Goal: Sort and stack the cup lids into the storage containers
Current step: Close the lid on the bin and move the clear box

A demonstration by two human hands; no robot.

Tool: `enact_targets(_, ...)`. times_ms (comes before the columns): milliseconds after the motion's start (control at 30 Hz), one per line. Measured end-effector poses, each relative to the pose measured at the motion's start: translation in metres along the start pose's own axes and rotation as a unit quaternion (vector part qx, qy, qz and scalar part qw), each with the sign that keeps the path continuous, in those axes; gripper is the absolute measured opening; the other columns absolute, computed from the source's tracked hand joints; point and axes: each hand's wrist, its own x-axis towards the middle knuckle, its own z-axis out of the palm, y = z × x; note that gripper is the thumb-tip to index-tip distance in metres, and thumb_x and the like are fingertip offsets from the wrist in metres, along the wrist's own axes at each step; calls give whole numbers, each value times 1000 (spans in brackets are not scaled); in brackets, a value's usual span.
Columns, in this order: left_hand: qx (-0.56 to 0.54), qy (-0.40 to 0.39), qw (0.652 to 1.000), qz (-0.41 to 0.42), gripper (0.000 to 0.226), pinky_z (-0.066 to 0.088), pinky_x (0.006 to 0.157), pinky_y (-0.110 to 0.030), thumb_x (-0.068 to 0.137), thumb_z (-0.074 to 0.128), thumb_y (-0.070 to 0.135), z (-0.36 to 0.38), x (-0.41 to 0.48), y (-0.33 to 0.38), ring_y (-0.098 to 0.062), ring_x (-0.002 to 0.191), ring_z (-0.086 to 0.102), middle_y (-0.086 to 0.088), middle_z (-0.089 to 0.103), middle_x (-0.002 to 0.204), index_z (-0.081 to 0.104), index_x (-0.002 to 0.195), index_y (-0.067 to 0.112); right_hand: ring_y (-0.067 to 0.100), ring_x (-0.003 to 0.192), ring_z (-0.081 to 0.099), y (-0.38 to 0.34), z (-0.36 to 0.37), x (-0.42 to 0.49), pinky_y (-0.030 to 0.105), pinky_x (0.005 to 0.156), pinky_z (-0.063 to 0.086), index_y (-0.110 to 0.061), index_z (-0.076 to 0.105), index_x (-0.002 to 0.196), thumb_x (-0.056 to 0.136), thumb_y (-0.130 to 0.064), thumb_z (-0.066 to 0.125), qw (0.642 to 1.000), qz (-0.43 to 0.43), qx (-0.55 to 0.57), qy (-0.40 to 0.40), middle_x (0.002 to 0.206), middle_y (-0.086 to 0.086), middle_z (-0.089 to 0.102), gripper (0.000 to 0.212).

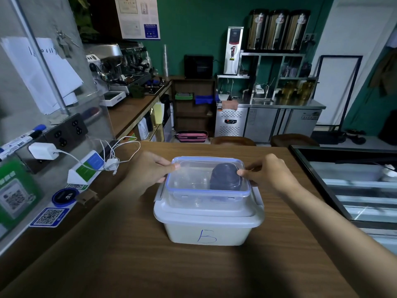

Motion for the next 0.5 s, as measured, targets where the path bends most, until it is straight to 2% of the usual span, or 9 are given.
enact_targets(67, -55, -5, 998, -30, 26, 63, 91, -44, 75, 93, 39, 3, 3, -2, -20, 89, 79, -1, 81, 88, 84, 91, 21, 5, 66, 74, 1, -1, -2, 26, 71, 60, -15, 81, 89, 81, -42, 86, 1000, 8, 30, 0, 70, -4, 77, 28)
enact_targets(133, -64, -3, 997, -41, 30, 62, 92, -42, 76, 92, 40, 6, 3, -1, -20, 90, 79, 0, 81, 90, 84, 95, 19, 5, 67, 74, 2, -1, -3, 25, 70, 59, -16, 81, 89, 80, -43, 86, 999, 15, 35, -2, 69, -5, 77, 29)
enact_targets(200, -73, -1, 996, -45, 28, 62, 93, -41, 78, 91, 37, 6, 3, 0, -21, 92, 78, -1, 81, 89, 84, 96, 17, 5, 65, 74, 0, -4, -3, 20, 63, 54, -16, 81, 89, 81, -43, 86, 999, 16, 30, -13, 69, -6, 77, 28)
enact_targets(267, -65, -4, 997, -34, 22, 62, 92, -40, 79, 91, 37, 4, 3, 1, -21, 95, 78, -1, 81, 87, 84, 91, 19, 5, 64, 74, -3, -9, -2, 20, 63, 55, -16, 81, 90, 81, -43, 86, 999, 17, 28, -33, 70, -5, 77, 29)
enact_targets(367, 31, -13, 999, 2, 27, 63, 90, -46, 75, 89, 51, -4, 7, 5, -19, 83, 78, 2, 80, 80, 83, 83, 25, 14, 72, 75, -7, -13, 1, 34, 75, 62, -9, 80, 91, 83, -48, 83, 998, 1, -47, -39, 73, 2, 78, 41)
enact_targets(433, 105, -18, 994, 26, 36, 63, 85, -40, 77, 88, 52, -8, 6, 16, -15, 74, 76, 3, 80, 83, 80, 97, 22, 23, 86, 73, -11, -13, 3, 43, 82, 60, -2, 77, 98, 82, -59, 78, 990, -28, -138, -5, 86, 12, 78, 59)
enact_targets(500, 183, -5, 980, 74, 50, 55, 75, -27, 79, 85, 54, -12, -1, 35, -5, 80, 70, 7, 77, 97, 76, 115, 20, 23, 94, 70, -17, -17, 0, 45, 86, 59, -5, 75, 108, 75, -71, 75, 984, -69, -163, 31, 101, 9, 77, 74)
